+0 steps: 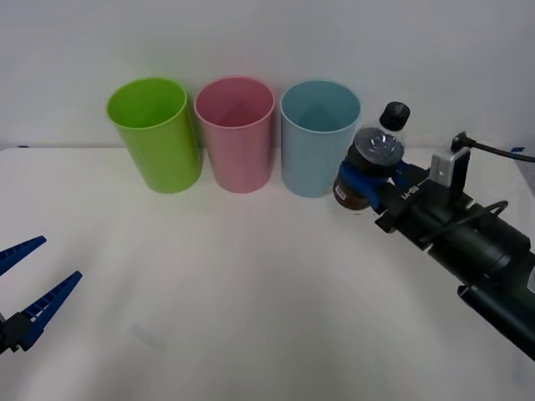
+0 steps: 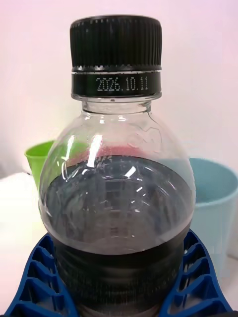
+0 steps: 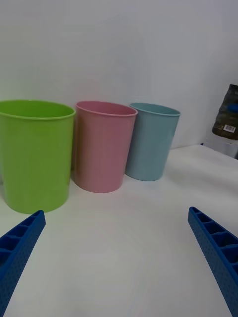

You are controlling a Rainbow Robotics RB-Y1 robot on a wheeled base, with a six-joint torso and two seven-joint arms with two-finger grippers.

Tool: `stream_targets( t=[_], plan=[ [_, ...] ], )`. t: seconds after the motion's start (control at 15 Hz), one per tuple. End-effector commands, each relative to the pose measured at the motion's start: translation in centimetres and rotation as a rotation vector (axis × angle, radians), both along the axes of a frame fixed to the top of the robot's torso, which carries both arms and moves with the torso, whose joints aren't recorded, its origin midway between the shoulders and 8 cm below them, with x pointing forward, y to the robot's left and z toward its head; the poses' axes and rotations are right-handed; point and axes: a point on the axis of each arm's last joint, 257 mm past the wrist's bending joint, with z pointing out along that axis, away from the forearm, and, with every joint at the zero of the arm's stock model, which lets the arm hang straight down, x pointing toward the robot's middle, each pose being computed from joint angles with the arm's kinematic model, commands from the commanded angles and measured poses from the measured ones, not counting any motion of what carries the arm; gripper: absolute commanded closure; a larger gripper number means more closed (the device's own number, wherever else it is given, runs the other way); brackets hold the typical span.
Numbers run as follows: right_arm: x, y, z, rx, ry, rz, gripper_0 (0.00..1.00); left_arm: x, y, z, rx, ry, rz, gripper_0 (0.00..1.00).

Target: Grasp the object on the table and drop it into the matching bin: aluminum can to the light blue bin, PET bottle to the pink bin.

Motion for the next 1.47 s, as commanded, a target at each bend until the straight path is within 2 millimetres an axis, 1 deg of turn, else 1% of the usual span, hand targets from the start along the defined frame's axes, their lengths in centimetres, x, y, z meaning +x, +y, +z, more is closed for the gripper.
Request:
stream_targets(
  t=[0.07, 0.27, 0.47, 0.53, 0.6, 0.67, 0.8, 1.07, 1.2, 1.47],
  plan=[
    [0.2, 1.8, 2.4, 0.048, -0.008, 0.056, 1.0, 0.0, 0.0, 0.0, 0.0, 0.0, 0.0, 0.0],
    [0.8, 4.6, 4.7, 0.07, -0.021, 0.126, 1.0, 0.0, 0.0, 0.0, 0.0, 0.0, 0.0, 0.0],
    [2.4, 7.6, 6.4, 0.055, -0.043, 0.181, 1.0, 0.0, 0.0, 0.0, 0.0, 0.0, 0.0, 0.0],
    [3.3, 8.8, 7.0, 0.055, -0.048, 0.197, 1.0, 0.0, 0.0, 0.0, 0.0, 0.0, 0.0, 0.0],
    [3.9, 9.4, 7.3, 0.056, -0.047, 0.202, 1.0, 0.0, 0.0, 0.0, 0.0, 0.0, 0.0, 0.0],
    [5.0, 10.5, 7.8, 0.053, -0.049, 0.21, 1.0, 0.0, 0.0, 0.0, 0.0, 0.0, 0.0, 0.0],
    [7.0, 12.0, 8.1, 0.057, -0.038, 0.211, 1.0, 0.0, 0.0, 0.0, 0.0, 0.0, 0.0, 0.0],
    [11.8, 14.9, 9.5, 0.068, -0.021, 0.186, 1.0, 0.0, 0.0, 0.0, 0.0, 0.0, 0.0, 0.0],
    [14.0, 16.4, 9.8, 0.067, -0.005, 0.169, 1.0, 0.0, 0.0, 0.0, 0.0, 0.0, 0.0, 0.0],
    [17.5, 18.8, 10.3, 0.059, 0.027, 0.128, 1.0, 0.0, 0.0, 0.0, 0.0, 0.0, 0.0, 0.0]
  ],
)
